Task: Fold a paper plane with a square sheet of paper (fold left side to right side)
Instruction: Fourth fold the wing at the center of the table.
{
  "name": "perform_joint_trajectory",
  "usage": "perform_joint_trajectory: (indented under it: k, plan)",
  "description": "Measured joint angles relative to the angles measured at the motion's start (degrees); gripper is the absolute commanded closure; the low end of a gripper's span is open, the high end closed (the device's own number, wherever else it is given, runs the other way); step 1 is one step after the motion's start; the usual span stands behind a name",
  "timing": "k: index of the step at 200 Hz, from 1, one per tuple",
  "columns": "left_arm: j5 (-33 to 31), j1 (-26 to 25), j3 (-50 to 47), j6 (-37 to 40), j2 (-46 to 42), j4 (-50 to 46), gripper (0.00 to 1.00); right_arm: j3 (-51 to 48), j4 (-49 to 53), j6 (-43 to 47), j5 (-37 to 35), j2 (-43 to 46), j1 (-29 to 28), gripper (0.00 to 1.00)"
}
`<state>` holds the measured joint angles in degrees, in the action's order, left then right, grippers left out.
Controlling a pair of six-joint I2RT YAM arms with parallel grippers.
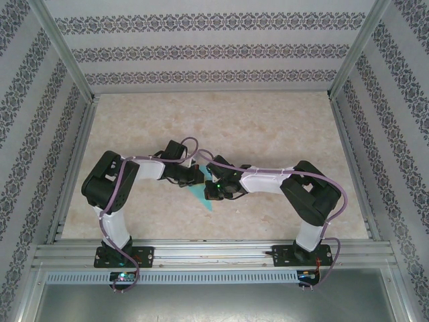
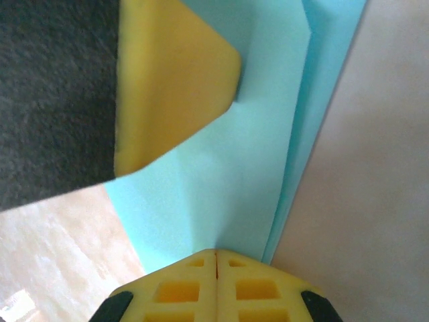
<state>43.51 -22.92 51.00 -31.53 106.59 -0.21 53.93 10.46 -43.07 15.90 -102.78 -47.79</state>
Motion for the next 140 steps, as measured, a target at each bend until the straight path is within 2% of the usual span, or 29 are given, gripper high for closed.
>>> perform_joint_trajectory:
  k: [104,140]
  plan:
    - [6.0,5.8,9.7,4.4,7.3,-6.6,0.95,0.3,-4.2,0.0,-4.0,-1.1,0.0,1.0]
    - [5.6,6.8,12.3,5.0,8.6,-8.1,0.94,0.6,-4.5,0.0,-4.3,-1.3,0.0,1.0]
